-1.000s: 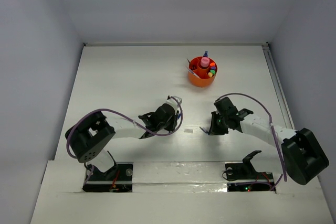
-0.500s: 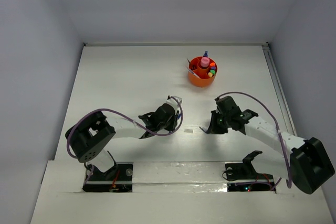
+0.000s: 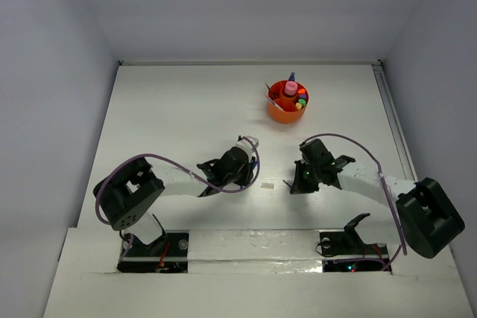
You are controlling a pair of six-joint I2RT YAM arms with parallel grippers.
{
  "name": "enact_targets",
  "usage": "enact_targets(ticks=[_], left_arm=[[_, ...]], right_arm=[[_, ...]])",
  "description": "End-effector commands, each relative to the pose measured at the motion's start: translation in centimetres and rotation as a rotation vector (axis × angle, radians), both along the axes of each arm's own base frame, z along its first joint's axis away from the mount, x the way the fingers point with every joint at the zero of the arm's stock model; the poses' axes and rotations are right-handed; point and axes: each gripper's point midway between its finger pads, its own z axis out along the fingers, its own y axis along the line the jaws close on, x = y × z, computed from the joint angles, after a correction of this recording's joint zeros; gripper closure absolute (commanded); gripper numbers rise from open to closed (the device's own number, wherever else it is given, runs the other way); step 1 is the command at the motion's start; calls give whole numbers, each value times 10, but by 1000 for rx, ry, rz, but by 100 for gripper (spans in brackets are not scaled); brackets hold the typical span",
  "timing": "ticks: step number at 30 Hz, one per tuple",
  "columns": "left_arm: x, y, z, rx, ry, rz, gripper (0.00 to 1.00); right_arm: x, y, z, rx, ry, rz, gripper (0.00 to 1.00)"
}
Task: Sort the stationery into containers
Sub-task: Move the pen cap to the center of the board.
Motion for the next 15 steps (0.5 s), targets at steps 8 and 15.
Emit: enact_targets(ticks=[8,15], left_arm=[[-1,-1,-1,-2,10,-8,77],[-3,-3,0,-12,13,-19,77]], right_arm=[[63,-14,0,-175,-198,-86,98],[91,-14,-2,-255,-252,-79,98]])
